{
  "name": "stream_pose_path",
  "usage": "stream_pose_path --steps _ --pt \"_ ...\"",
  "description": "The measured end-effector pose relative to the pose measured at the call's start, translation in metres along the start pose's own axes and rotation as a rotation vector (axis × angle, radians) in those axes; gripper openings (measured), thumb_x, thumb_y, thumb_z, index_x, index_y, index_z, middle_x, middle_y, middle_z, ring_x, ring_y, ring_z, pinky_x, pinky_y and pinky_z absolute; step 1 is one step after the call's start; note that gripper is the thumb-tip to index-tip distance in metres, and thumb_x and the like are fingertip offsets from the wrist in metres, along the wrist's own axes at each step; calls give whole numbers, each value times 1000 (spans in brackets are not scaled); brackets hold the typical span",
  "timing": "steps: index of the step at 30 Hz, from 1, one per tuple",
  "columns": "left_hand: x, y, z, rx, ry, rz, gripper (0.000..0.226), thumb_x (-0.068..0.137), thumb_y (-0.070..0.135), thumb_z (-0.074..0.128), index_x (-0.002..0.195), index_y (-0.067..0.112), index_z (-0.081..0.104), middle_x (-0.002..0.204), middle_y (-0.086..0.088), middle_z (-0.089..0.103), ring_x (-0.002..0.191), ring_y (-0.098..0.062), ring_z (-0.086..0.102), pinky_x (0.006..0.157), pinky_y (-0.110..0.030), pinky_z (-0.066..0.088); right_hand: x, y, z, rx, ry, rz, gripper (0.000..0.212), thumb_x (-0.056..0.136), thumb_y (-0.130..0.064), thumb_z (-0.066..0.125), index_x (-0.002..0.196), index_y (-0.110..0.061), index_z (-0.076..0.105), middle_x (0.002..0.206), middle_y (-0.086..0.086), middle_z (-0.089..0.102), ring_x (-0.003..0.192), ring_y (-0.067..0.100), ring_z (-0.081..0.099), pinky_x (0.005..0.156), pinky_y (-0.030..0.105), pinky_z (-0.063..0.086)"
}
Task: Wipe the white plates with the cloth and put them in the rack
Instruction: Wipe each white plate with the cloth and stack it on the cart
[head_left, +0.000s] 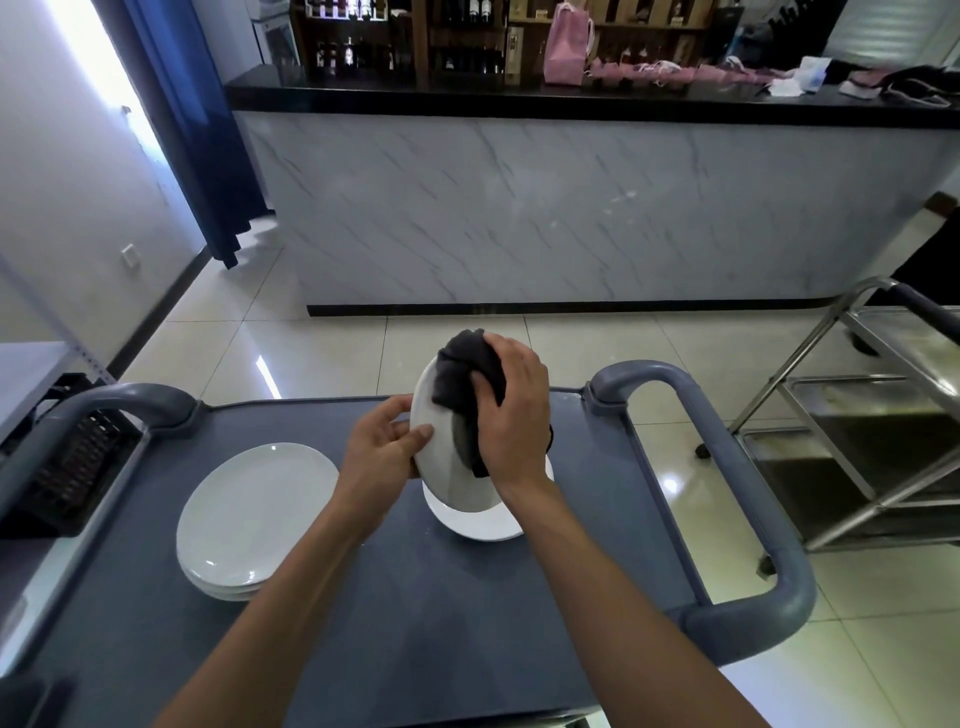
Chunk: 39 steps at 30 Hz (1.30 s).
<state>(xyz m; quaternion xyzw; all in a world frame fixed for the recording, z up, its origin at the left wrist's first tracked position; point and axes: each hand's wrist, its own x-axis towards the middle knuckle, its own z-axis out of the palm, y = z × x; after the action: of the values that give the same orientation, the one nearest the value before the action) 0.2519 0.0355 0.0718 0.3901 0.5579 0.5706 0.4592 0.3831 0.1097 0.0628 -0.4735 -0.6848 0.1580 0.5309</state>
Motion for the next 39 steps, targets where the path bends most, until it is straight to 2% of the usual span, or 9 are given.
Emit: stream_pose_path --steps 3,7,10,14,21,26,31,36,39 --pt "1 1 2 -52 33 6 19 97 -3 56 109 8 65 84 -12 76 73 -26 72 59 -37 60 -2 -3 0 -27 -13 -79 41 97 -13 60 138 -18 59 136 1 57 122 20 51 106 32 42" --pt "7 1 -3 -112 78 0 21 97 -2 56 112 7 67 94 -20 75 79 -33 72 63 -42 61 -19 -3 -3 -53 -138 -245 47 96 -10 58 143 -19 56 144 1 53 130 21 50 108 40 44" --pt "8 3 -7 -97 49 6 24 98 -3 53 114 9 68 97 -21 75 85 -38 73 70 -46 63 -25 -1 -2 -62 -154 -240 48 97 -9 56 143 -21 55 145 1 53 130 19 49 106 41 45" --pt "9 6 -11 -88 -22 1 24 99 1 54 118 9 66 98 -19 76 86 -35 74 66 -40 62 -14 -2 2 -73 -131 -250 43 100 -12 52 141 -18 58 140 3 57 126 24 53 103 43 46" --pt "10 9 -15 -81 -63 7 29 97 -4 55 121 9 66 98 -17 76 83 -31 74 63 -40 61 20 -4 5 -97 -143 -210 44 98 -15 53 142 -19 56 133 2 60 118 24 55 94 43 49" --pt "9 7 -25 -159 -32 10 34 93 -4 57 124 4 67 103 -18 74 83 -30 69 62 -37 60 43 0 1 -102 -168 -89 46 99 -17 54 144 -17 54 133 4 61 116 26 54 100 37 45" --pt "7 11 -29 -219 -25 20 35 84 4 61 118 7 69 97 -17 73 78 -28 67 61 -37 61 55 13 -8 -52 -210 69 47 99 -17 58 146 -17 53 139 3 59 126 22 51 104 18 31" --pt "8 7 -30 -236 -5 5 35 92 -4 54 125 2 65 96 -15 74 77 -26 68 60 -36 60 55 17 -16 14 -228 193 47 98 -19 59 145 -18 54 139 2 61 128 18 52 111 26 37" --pt "10 6 -33 -262 20 -3 36 93 -4 53 127 0 64 98 -17 71 79 -27 67 60 -36 59 55 21 -23 63 -223 262 41 96 -19 59 137 -24 61 127 -5 67 117 14 58 102 18 40"
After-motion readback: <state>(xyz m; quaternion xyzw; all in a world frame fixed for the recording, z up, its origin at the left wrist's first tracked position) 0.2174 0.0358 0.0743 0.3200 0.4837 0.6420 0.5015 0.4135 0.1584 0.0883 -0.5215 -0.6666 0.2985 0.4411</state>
